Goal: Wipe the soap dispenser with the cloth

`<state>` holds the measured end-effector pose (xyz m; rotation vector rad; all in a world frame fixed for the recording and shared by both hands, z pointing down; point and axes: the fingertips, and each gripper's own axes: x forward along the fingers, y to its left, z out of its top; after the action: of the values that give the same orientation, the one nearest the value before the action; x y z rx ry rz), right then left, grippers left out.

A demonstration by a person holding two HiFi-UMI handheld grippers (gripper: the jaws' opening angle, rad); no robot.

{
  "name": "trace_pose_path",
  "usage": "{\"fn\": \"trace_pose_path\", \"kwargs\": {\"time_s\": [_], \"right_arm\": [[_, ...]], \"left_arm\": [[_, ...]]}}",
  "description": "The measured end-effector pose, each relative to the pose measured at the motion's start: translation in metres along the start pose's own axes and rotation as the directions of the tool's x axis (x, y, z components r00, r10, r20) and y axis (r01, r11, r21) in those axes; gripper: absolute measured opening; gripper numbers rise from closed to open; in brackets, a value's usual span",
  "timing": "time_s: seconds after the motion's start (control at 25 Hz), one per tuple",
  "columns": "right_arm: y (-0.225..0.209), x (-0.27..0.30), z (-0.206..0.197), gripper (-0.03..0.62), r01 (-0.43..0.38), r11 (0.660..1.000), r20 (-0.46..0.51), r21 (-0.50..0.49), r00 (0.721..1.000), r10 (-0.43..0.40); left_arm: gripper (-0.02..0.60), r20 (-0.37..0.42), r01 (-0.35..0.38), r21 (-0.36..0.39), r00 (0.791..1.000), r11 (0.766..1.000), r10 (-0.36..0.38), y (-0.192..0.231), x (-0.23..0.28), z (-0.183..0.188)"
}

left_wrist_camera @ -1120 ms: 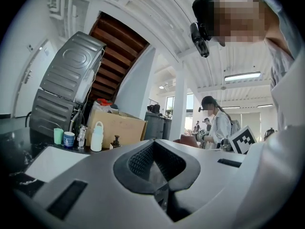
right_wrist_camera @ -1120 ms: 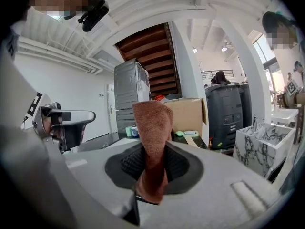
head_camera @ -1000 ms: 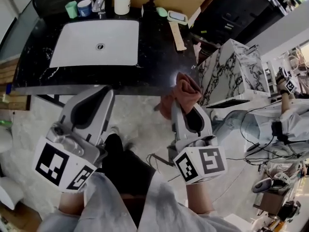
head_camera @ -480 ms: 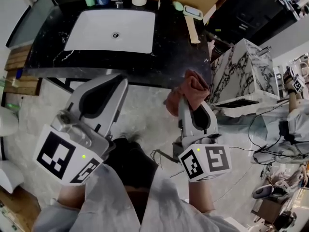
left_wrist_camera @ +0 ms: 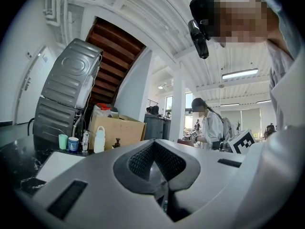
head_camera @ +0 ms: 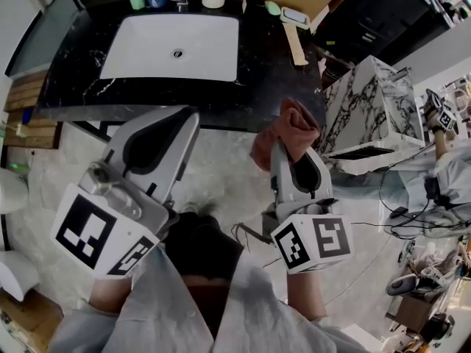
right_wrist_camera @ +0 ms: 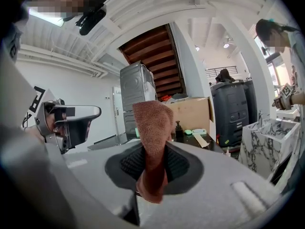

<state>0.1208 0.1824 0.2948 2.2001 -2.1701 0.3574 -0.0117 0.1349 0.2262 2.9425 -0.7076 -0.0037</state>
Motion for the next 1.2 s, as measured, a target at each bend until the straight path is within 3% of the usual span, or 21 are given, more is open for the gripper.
{"fn": "trace_pose_path", "kwargs": {"time_s": [1.2], "right_arm": [[0.022, 0.035, 0.001, 0.075, -0.009, 0.999, -0.032, -0.050, 0.999, 0.008]], "left_arm": [[0.003, 0.018, 0.008, -0.045, 1.000, 0.999, -0.007, 0.043, 0.005, -0.008]]}}
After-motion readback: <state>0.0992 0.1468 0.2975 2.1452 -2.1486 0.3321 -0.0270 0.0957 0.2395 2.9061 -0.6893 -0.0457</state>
